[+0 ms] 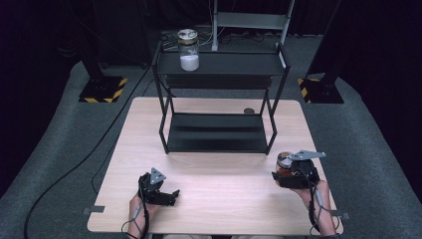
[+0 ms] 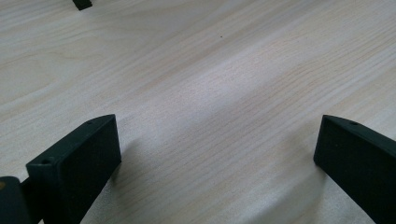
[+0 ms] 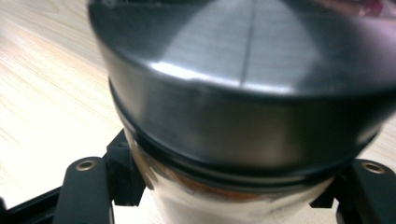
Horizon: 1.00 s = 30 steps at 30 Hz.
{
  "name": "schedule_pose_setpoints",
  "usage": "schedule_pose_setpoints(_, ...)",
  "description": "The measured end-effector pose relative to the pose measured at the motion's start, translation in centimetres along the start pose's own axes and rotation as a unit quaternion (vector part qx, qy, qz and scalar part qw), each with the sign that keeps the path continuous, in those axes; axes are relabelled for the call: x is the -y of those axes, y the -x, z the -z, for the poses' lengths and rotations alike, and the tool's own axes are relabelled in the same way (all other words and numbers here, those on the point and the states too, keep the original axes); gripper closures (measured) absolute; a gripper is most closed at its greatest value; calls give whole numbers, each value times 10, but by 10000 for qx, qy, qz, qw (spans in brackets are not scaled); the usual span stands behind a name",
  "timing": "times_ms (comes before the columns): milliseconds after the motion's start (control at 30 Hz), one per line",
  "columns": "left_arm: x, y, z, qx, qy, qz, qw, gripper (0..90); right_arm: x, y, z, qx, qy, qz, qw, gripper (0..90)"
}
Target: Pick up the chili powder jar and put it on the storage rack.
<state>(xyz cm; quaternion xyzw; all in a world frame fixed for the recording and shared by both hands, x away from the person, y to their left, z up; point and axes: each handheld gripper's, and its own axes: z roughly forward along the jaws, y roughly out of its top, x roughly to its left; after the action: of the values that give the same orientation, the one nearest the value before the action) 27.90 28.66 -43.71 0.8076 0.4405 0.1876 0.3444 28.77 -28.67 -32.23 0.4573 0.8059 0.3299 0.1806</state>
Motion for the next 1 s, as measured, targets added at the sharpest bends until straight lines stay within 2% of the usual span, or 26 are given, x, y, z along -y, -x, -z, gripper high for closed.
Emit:
schedule_pose_setpoints(500,0,0,0,3,0,0,10000,0,-47,-2,-15,-232,-314,325,9987,307)
schedule_pose_setpoints(1000,0,0,0,9,-3,6,10000,0,-94,-3,-36,-360,-750,631,9945,307)
